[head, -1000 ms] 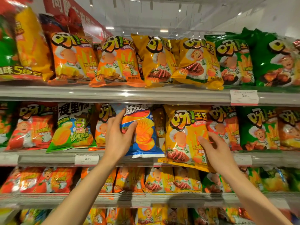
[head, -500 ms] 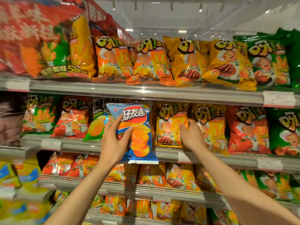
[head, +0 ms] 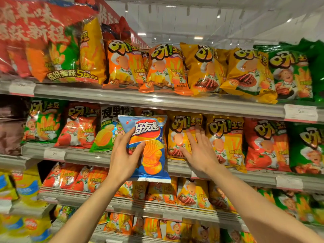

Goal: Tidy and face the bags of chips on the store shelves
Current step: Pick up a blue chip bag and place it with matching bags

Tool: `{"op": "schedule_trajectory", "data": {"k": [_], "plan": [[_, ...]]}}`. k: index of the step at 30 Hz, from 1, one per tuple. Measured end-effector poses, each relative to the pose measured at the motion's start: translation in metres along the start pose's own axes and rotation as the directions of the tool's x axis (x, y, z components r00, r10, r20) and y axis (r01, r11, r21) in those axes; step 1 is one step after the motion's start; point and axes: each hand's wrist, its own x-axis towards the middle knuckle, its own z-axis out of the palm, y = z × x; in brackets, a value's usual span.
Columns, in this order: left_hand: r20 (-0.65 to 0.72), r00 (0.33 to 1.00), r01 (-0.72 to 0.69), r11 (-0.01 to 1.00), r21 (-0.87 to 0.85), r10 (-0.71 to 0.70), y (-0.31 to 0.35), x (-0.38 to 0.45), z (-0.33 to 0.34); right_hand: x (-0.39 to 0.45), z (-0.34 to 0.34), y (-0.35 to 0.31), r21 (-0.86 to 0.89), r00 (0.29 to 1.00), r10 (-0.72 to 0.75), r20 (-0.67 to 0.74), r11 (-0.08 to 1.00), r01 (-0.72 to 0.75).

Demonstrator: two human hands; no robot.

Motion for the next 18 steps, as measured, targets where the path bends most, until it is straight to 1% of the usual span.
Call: {"op": "schedule_trajectory", "data": {"k": [3, 4, 7, 8, 9, 10, 11, 12, 13, 14, 15, 16, 18], "plan": [[0.006, 1.0, -0.004, 1.0, 0.008, 0.004, 0.001, 0.001, 0.003, 0.002, -0.01, -0.003, 0.012, 0.999, -0.004, 0.035, 1.0, 0.004], [0.01, 1.0, -0.004, 1.0, 0.013, 0.003, 0.002, 0.002, 0.005, 0.001, -0.016, -0.006, 0.044, 1.0, -0.006, 0.014, 0.999, 0.005], [0.024, 1.0, -0.002, 1.0, 0.003, 0.002, 0.004, 0.002, 0.01, -0.009, -0.032, -0.016, 0.254, 0.989, 0.009, -0.149, 0.967, 0.03], [0.032, 0.999, 0.005, 1.0, -0.011, -0.005, 0.005, 0.001, 0.011, -0.014, -0.038, -0.019, 0.335, 0.984, 0.032, -0.174, 0.942, 0.028], [0.04, 0.999, 0.01, 1.0, -0.027, -0.009, 0.006, 0.0, 0.013, -0.018, -0.043, -0.023, 0.433, 0.986, 0.067, -0.151, 0.902, 0.005], [0.047, 0.999, 0.014, 0.999, -0.041, -0.012, 0.007, -0.001, 0.015, -0.023, -0.05, -0.029, 0.54, 0.993, 0.094, -0.074, 0.841, -0.039], [0.051, 0.999, 0.016, 0.998, -0.054, -0.013, 0.008, -0.003, 0.017, -0.029, -0.055, -0.036, 0.649, 0.994, 0.099, 0.04, 0.754, -0.101], [0.052, 0.999, 0.018, 0.998, -0.065, -0.015, 0.01, -0.005, 0.02, -0.033, -0.056, -0.042, 0.736, 0.985, 0.078, 0.151, 0.657, -0.165], [0.053, 0.998, 0.023, 0.997, -0.076, -0.019, 0.012, -0.006, 0.023, -0.037, -0.053, -0.048, 0.792, 0.972, 0.05, 0.231, 0.571, -0.218], [0.056, 0.998, 0.03, 0.996, -0.089, -0.025, 0.014, -0.008, 0.025, -0.04, -0.049, -0.054, 0.833, 0.96, 0.025, 0.28, 0.49, -0.256], [0.063, 0.998, 0.036, 0.994, -0.103, -0.029, 0.015, -0.011, 0.027, -0.042, -0.042, -0.058, 0.868, 0.953, 0.014, 0.301, 0.409, -0.28], [0.079, 0.996, 0.04, 0.992, -0.118, -0.031, 0.017, -0.014, 0.029, -0.045, -0.034, -0.062, 0.888, 0.951, 0.019, 0.309, 0.353, -0.296], [0.105, 0.994, 0.05, 0.986, -0.16, -0.034, 0.017, -0.021, 0.031, -0.052, -0.02, -0.064, 0.901, 0.948, 0.038, 0.315, 0.302, -0.311]]}}
